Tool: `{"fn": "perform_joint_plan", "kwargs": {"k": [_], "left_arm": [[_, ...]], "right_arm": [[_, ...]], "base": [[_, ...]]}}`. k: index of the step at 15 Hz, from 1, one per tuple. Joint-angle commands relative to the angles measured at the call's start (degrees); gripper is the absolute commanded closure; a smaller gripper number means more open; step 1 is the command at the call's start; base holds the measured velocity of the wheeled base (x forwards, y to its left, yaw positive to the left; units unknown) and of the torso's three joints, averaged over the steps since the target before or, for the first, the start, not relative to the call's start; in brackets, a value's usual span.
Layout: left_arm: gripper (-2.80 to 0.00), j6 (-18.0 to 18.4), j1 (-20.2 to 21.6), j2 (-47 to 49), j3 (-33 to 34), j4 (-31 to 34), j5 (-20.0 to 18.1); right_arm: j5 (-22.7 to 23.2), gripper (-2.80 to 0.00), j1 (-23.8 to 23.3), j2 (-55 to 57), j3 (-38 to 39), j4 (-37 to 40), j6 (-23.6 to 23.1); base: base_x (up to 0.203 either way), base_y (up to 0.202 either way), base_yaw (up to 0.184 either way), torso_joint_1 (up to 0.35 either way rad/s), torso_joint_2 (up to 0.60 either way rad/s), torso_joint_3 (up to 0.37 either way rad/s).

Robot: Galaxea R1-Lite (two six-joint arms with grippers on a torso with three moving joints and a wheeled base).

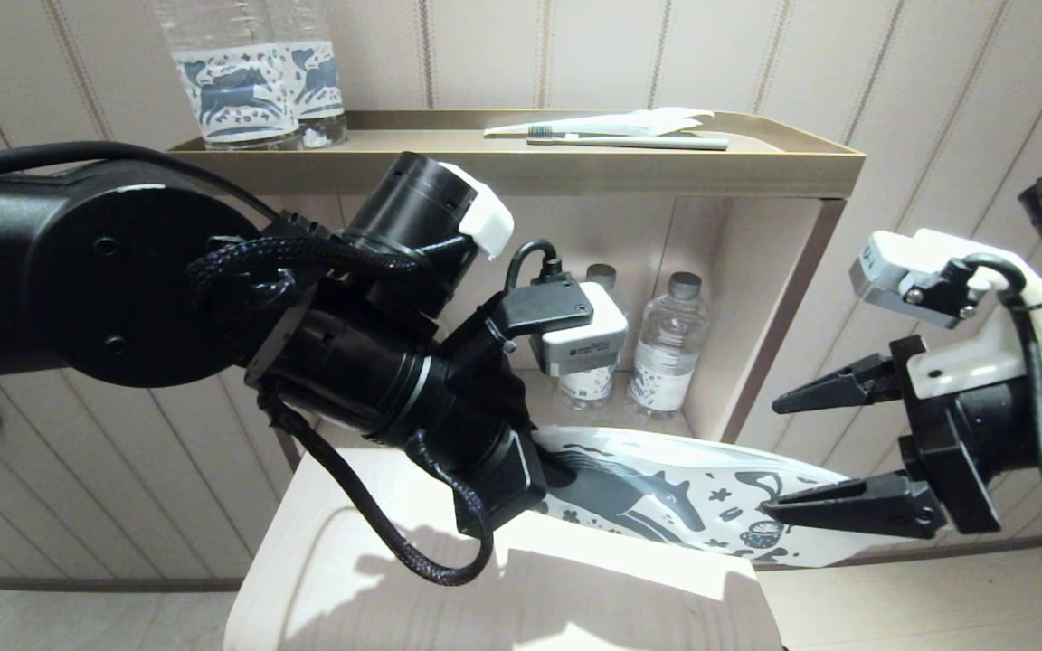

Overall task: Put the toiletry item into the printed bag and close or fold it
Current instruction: Hand it to the other hand

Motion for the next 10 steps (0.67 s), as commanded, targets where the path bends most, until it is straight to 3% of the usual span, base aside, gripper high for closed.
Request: {"fn": "perform_joint_plan", "kwargs": {"k": [1, 10], "left_arm": [[0.0, 0.17, 0.01, 0.12, 0.11, 0.13, -0.11], [0.0, 0.17, 0.57, 0.39, 0.23, -0.04, -0.11]], "right_arm": [[0.13, -2.8, -0.05, 0.16, -0.22, 0.06, -0.1], [-0.38, -2.8, 0.01, -0.48, -0.23, 0.23, -0.09]], "base": [[0.0, 0.0, 0.0, 0.0, 0.0, 0.0], [0.0, 0.0, 0.0, 0.0, 0.0, 0.0]]}}
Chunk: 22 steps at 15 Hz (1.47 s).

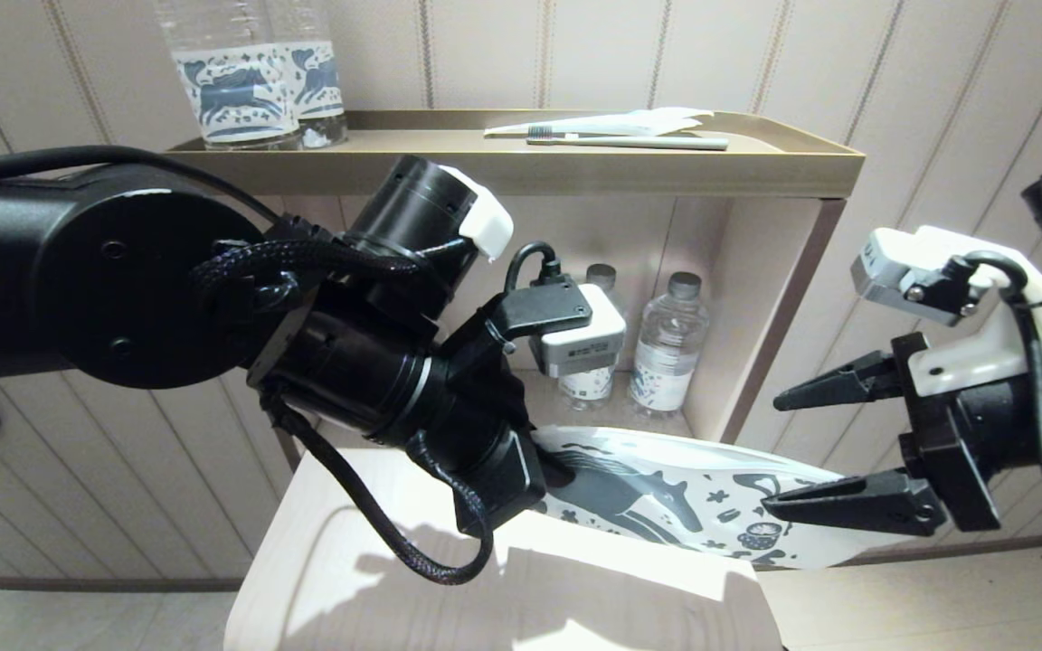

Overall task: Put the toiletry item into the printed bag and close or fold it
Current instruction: Hand it to the other hand

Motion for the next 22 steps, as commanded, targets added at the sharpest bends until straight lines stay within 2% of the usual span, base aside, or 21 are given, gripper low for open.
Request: {"fn": "perform_joint_plan", "kwargs": {"k": [1, 13, 14, 15, 20, 22], "left_arm": [[0.0, 0.06, 0.69, 0.28, -0.02, 0.09, -0.17], [0.0, 0.09, 1.58, 0.51, -0.24, -0.27, -0.44], [-2.71, 0.15, 1.64, 0.19, 0.16, -0.34, -0.52], [-2.8, 0.1, 1.6, 0.19, 0.11, -0.36, -0.48], [-2.8, -0.46, 2.6, -0.6, 0.95, -0.37, -1.06], [-2.8, -0.47, 3.46, -0.75, 2.48, -0.45, -2.44]], "right_arm": [[0.12, 0.0, -0.02, -1.2, 0.08, 0.2, -0.18], [-0.59, 0.0, 1.41, -0.94, 0.93, -0.23, -0.26], [-0.59, 0.0, 1.41, -0.94, 0.93, -0.23, -0.26], [-0.59, 0.0, 1.41, -0.94, 0.85, -0.23, -0.26], [-0.59, 0.0, 0.7, -1.2, 0.06, -0.23, -0.26], [-0.53, 0.0, 0.66, -1.22, -0.33, -0.23, -0.2]], "base": [[0.0, 0.0, 0.0, 0.0, 0.0, 0.0], [0.0, 0.0, 0.0, 0.0, 0.0, 0.0], [0.0, 0.0, 0.0, 0.0, 0.0, 0.0], [0.0, 0.0, 0.0, 0.0, 0.0, 0.0], [0.0, 0.0, 0.0, 0.0, 0.0, 0.0], [0.0, 0.0, 0.0, 0.0, 0.0, 0.0]]}}
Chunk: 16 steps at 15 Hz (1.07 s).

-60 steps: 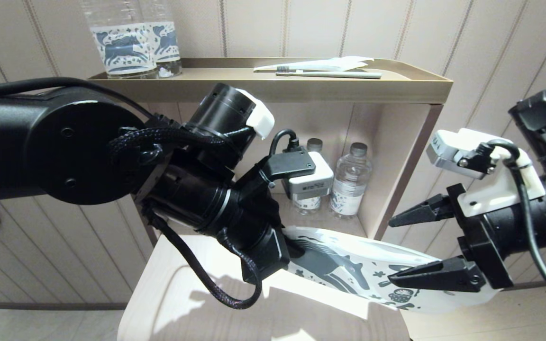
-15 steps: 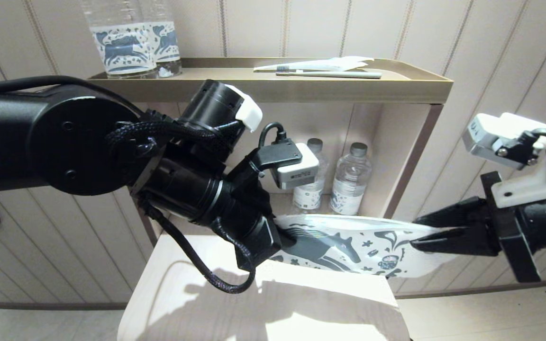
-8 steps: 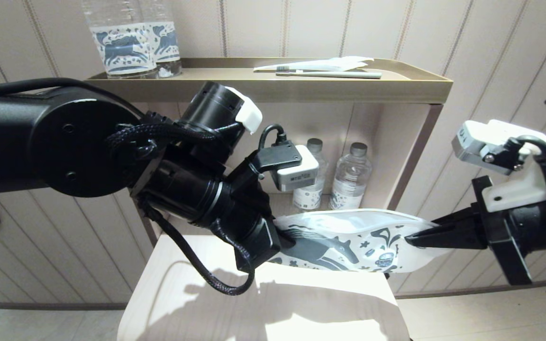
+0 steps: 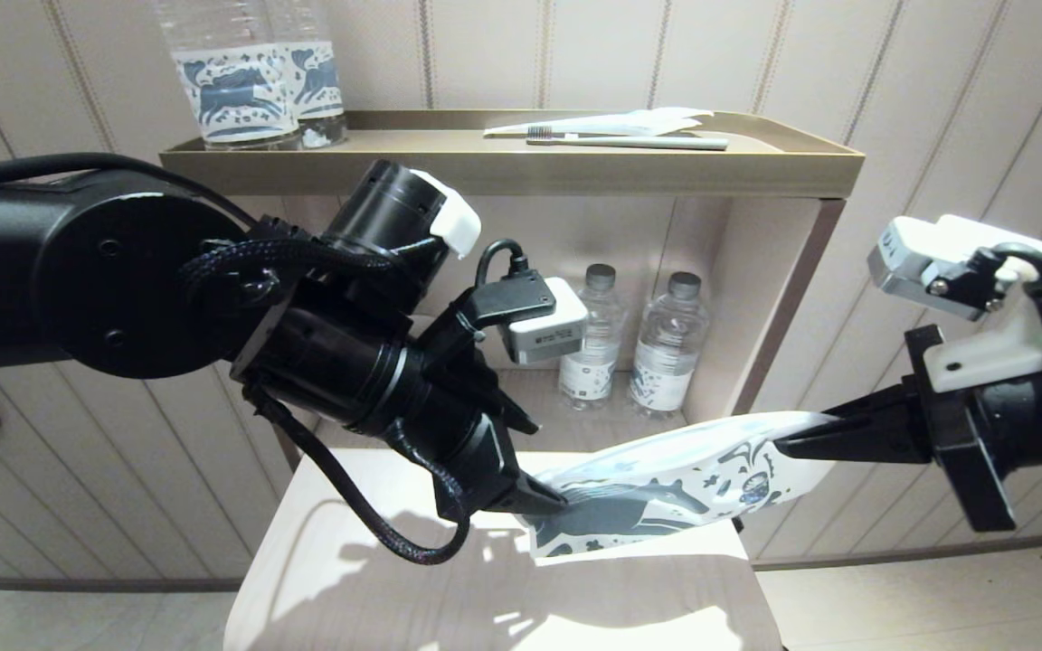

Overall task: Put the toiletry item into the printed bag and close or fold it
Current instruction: Hand it to the other hand

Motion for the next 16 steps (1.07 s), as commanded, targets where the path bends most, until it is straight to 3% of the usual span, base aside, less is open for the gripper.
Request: {"fn": "perform_joint_plan", "kwargs": {"k": [1, 5, 8, 16], "left_arm": [[-2.8, -0.08, 1.09, -0.52, 1.39, 0.08, -1.03], [-2.8, -1.51, 3.05, -1.39, 5.25, -6.4, -4.89], [-2.8, -5.78, 3.0, -1.34, 7.75, -13.21, -7.69], [-2.8, -8.84, 3.16, -3.09, 13.32, -19.8, -8.95]], "right_arm": [[0.23, 0.0, 0.01, -0.03, -0.45, 0.19, -0.12], [0.67, 0.0, -0.41, -0.24, -2.32, 0.28, 1.04], [0.83, 0.0, -0.5, -0.23, -3.89, 0.28, 2.59], [0.84, 0.0, -1.64, 0.3, -4.68, -1.56, 5.33]], "base": [[0.0, 0.0, 0.0, 0.0, 0.0, 0.0], [0.0, 0.0, 0.0, 0.0, 0.0, 0.0], [0.0, 0.0, 0.0, 0.0, 0.0, 0.0], [0.0, 0.0, 0.0, 0.0, 0.0, 0.0]]}}
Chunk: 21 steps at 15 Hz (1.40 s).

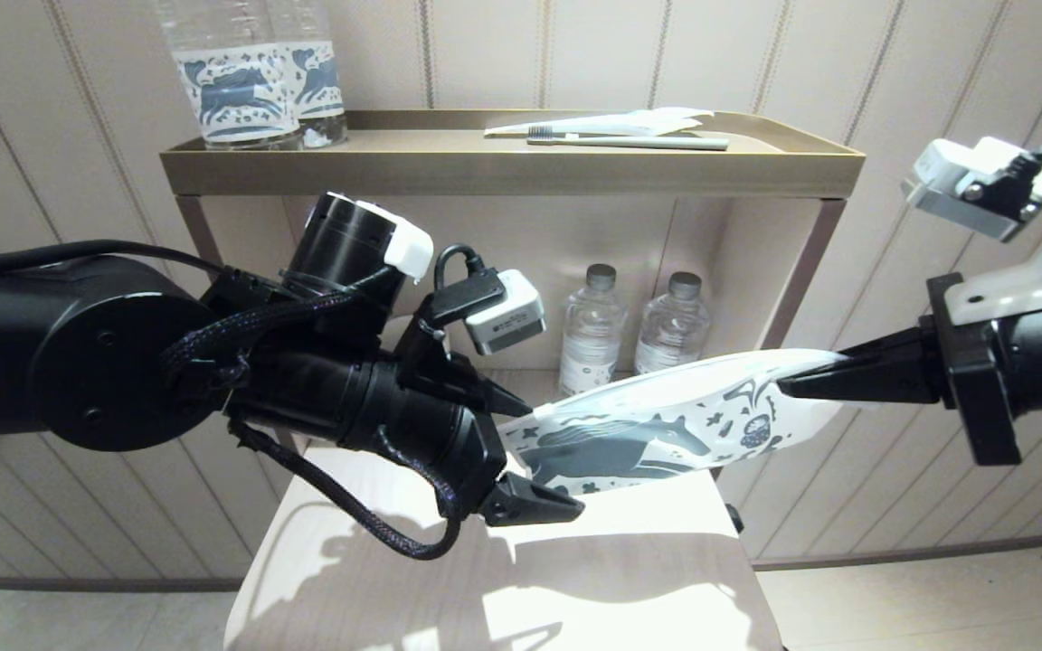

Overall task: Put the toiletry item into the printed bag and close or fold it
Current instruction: Hand it to the other hand

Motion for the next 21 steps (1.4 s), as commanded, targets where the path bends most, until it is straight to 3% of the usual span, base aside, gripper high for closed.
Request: {"fn": "perform_joint_plan", "kwargs": {"k": [1, 3, 5, 9, 12, 15, 21], "left_arm": [[-2.8, -0.69, 0.0, -0.26, 0.11, -0.56, -0.19], [-2.8, -5.97, -0.02, -0.65, 0.81, -2.07, -0.49], [-2.8, -11.35, 0.02, -1.35, 4.27, -7.84, -0.43], [-2.8, -18.5, 0.52, -3.02, 13.8, -21.22, 0.04], [-2.8, -22.23, 1.13, -4.16, 16.03, -26.77, -0.78], [-2.8, -23.98, 1.2, -5.41, 18.56, -33.15, -1.42], [-2.8, -24.38, 1.16, -5.49, 20.52, -37.29, -2.74]], "right_arm": [[0.26, 0.0, -0.28, 0.15, -0.19, 0.17, -0.07], [0.28, 0.0, -0.59, 0.29, -0.82, 0.13, 1.67], [0.28, 0.0, -0.59, 0.32, -1.34, 0.08, 3.45], [0.37, 0.0, -0.42, 0.79, -1.96, -0.1, 5.03], [1.13, 0.0, -0.42, 1.84, -2.16, -0.58, 6.51], [2.21, 0.0, -0.51, 2.64, -2.22, -2.86, 9.03], [2.3, 0.0, -0.42, 2.96, -2.31, -2.91, 9.25]], "base": [[0.0, 0.0, 0.0, 0.0, 0.0, 0.0], [0.0, 0.0, 0.0, 0.0, 0.0, 0.0], [0.0, 0.0, 0.0, 0.0, 0.0, 0.0], [0.0, 0.0, 0.0, 0.0, 0.0, 0.0], [0.0, 0.0, 0.0, 0.0, 0.0, 0.0], [0.0, 0.0, 0.0, 0.0, 0.0, 0.0], [0.0, 0.0, 0.0, 0.0, 0.0, 0.0]]}}
